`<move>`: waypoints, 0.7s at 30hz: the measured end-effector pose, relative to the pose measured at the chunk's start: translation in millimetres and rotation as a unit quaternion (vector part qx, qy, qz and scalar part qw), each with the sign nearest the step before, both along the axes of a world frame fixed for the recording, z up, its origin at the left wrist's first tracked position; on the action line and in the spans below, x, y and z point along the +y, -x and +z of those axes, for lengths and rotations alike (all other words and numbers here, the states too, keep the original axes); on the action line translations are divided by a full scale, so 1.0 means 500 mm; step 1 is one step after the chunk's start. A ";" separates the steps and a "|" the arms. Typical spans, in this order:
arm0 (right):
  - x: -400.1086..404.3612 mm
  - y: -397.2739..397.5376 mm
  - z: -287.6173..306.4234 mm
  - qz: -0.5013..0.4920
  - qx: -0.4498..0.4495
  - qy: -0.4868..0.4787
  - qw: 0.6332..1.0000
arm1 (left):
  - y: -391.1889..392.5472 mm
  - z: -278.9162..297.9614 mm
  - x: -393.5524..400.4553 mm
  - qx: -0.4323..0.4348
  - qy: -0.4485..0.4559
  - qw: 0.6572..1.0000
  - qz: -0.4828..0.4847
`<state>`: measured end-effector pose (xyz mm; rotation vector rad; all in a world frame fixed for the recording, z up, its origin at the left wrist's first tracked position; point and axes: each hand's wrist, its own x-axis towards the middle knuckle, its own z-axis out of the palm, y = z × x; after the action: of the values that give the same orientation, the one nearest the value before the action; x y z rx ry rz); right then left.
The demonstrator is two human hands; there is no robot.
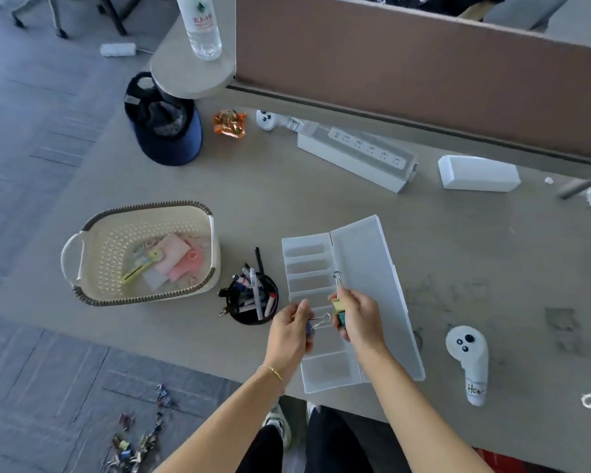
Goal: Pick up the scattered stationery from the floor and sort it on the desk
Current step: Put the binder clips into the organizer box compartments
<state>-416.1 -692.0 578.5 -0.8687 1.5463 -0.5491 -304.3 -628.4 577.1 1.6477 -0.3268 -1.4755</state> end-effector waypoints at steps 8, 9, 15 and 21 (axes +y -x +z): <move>-0.131 0.092 -0.029 0.110 0.085 0.084 0.987 | 0.099 0.012 -0.062 0.094 -0.048 0.994 0.001; -0.151 0.110 -0.031 0.130 0.086 0.091 0.984 | 0.107 0.018 -0.074 0.098 -0.047 0.994 -0.001; -0.244 0.185 -0.036 0.155 0.093 0.101 0.978 | 0.087 0.055 -0.153 0.026 -0.006 1.000 0.010; -0.247 0.192 -0.031 0.184 0.101 0.116 0.971 | 0.067 0.045 -0.199 -0.242 0.025 0.967 -0.080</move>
<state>-512.1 -815.7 563.1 -1.3944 1.4699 -0.3826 -337.8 -728.1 599.7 1.9655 -0.7768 -1.1470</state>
